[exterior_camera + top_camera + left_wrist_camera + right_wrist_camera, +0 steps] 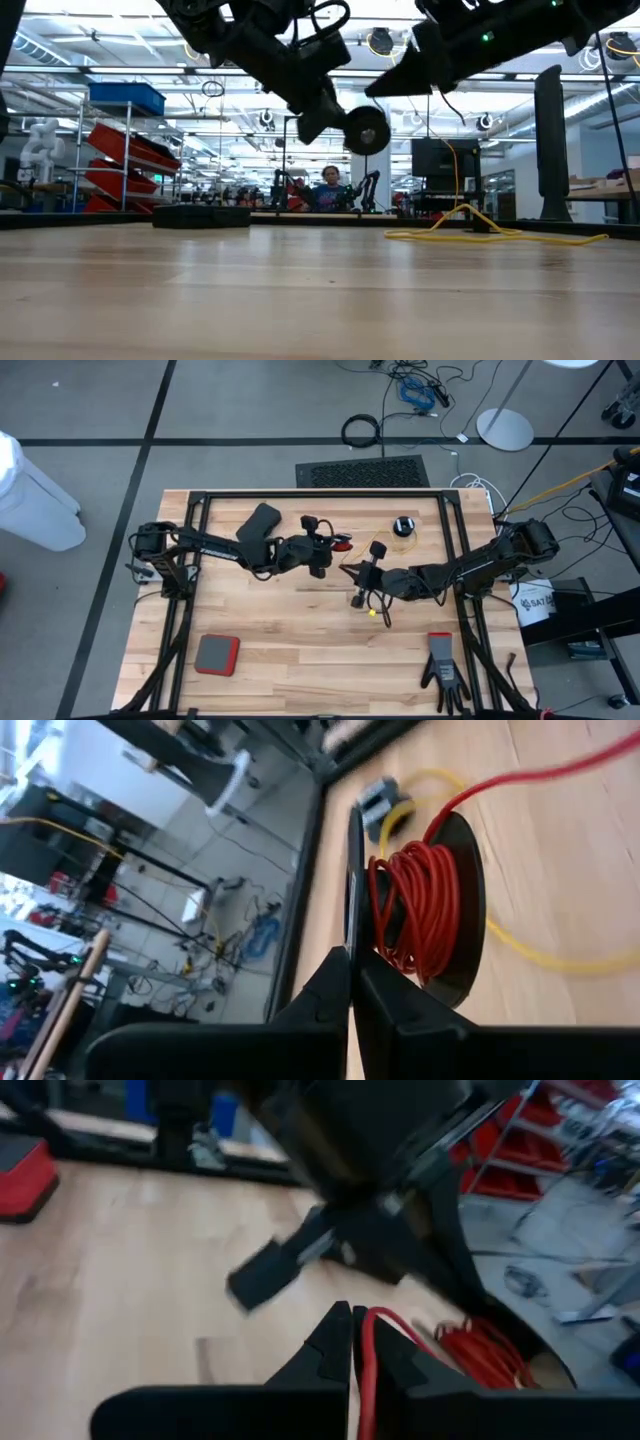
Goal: Coil cords
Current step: Coil the red wire on the spool
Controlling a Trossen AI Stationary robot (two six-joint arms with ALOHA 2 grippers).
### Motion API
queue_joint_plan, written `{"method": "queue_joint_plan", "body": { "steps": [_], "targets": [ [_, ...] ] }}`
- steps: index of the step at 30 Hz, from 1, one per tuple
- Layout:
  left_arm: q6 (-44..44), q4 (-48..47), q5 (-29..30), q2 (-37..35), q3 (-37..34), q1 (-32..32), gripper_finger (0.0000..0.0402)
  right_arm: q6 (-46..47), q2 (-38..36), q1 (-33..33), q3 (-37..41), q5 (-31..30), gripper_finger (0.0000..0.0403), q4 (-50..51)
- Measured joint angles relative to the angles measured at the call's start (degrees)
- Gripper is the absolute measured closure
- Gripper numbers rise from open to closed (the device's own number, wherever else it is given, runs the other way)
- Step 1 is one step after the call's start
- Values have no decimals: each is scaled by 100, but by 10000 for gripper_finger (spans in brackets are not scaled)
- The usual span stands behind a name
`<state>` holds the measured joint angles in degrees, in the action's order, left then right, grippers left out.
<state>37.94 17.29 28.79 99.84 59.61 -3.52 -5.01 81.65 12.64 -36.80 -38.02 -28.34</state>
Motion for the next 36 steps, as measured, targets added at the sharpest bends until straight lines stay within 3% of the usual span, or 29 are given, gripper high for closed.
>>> {"method": "queue_joint_plan", "body": {
  "steps": [20, 36],
  "targets": [
    [-795, 1726, 370, 392, 0, 79, 398, -122, 338, -28, 0, -57, 403, -397],
    [-2200, 2496, -523, 392, 0, 17, 398, -661, 446, -28, 0, -109, 403, -478]
  ]
}}
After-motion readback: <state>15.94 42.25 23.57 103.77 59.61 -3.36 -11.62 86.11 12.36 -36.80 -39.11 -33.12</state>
